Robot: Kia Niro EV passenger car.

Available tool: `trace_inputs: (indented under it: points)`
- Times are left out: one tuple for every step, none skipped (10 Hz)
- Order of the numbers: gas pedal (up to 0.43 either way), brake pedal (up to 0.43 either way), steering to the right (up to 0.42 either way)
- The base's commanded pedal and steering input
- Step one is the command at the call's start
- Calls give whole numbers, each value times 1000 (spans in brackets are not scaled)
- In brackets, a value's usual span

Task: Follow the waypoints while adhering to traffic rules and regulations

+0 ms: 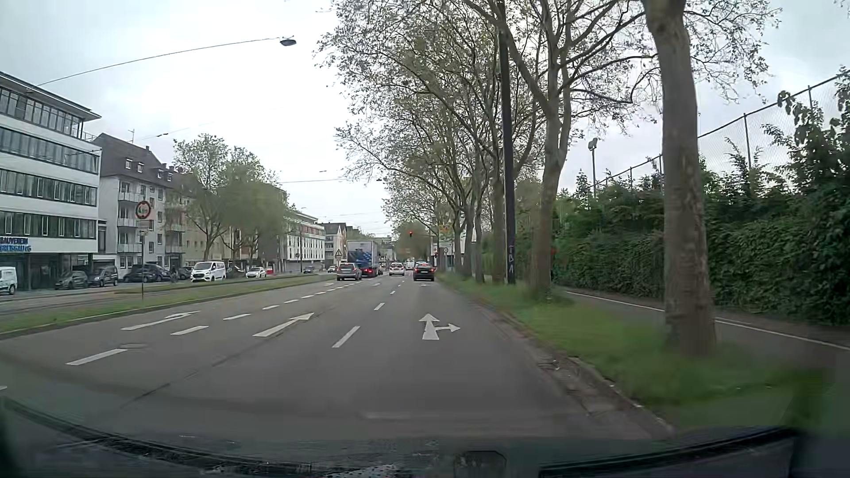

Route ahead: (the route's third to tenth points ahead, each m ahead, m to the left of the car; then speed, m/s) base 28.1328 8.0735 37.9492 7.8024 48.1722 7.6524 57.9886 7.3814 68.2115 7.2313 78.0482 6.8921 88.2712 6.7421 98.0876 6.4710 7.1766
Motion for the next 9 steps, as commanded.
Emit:
trace_inputs:
  points:
    - [47,0,-14]
    - [28,0,-14]
    - [20,0,-15]
    - [0,0,-15]
    - [0,0,-14]
    - [0,0,-14]
    - [0,0,-14]
    - [0,0,-13]
    - [0,0,-13]
